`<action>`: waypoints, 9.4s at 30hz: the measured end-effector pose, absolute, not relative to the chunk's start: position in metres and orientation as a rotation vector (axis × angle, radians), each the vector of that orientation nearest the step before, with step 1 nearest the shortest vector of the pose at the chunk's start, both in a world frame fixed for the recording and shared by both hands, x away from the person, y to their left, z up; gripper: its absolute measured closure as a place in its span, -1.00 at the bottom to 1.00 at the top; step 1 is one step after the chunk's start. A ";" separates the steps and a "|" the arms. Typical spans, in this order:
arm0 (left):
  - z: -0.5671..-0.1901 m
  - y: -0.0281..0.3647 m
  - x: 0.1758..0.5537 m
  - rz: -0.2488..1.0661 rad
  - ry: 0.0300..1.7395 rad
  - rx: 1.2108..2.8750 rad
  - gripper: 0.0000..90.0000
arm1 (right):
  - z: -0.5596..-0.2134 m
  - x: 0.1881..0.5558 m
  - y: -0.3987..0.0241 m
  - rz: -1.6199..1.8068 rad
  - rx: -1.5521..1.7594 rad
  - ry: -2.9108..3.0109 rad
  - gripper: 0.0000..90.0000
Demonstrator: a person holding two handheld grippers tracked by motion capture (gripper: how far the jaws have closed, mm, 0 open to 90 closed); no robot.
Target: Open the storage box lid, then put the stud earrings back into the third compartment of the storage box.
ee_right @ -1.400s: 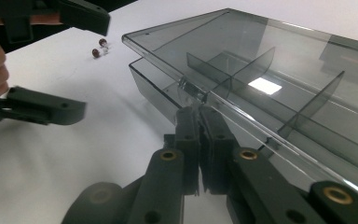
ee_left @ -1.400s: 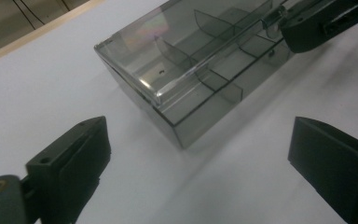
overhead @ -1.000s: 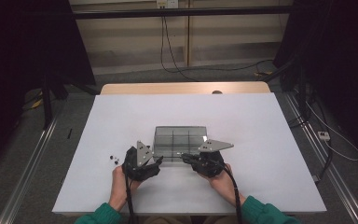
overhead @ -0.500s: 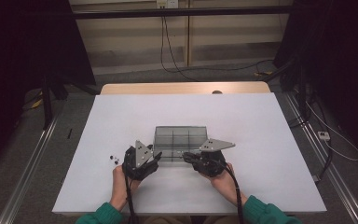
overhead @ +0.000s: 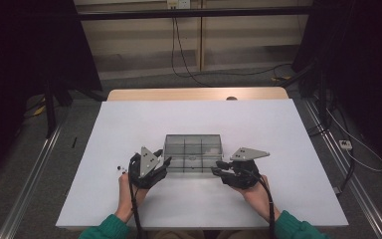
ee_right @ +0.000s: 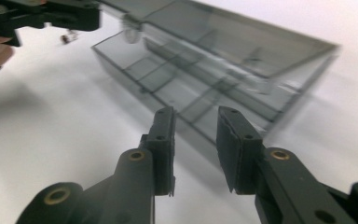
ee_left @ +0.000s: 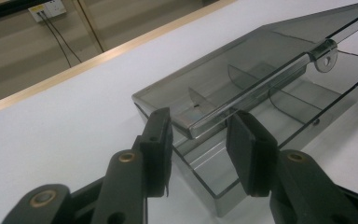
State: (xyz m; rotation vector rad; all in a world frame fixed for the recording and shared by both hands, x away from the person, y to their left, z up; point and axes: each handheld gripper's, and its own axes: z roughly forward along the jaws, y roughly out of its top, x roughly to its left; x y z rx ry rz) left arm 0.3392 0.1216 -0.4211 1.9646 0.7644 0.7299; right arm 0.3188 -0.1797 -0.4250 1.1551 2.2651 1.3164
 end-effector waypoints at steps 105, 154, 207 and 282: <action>-0.407 0.121 0.399 0.711 0.860 1.795 0.73 | -0.387 0.393 -0.185 1.205 1.173 2.046 0.70; -0.433 0.116 0.428 0.671 0.925 1.859 0.75 | -0.420 0.421 -0.186 1.162 1.260 2.035 0.83; -0.422 0.144 0.390 0.622 0.919 2.030 -0.76 | -0.417 0.380 -0.204 1.219 1.233 2.319 -0.75; -0.439 0.238 0.356 0.512 1.209 2.126 0.36 | -0.438 0.294 -0.237 1.112 1.057 2.492 -1.00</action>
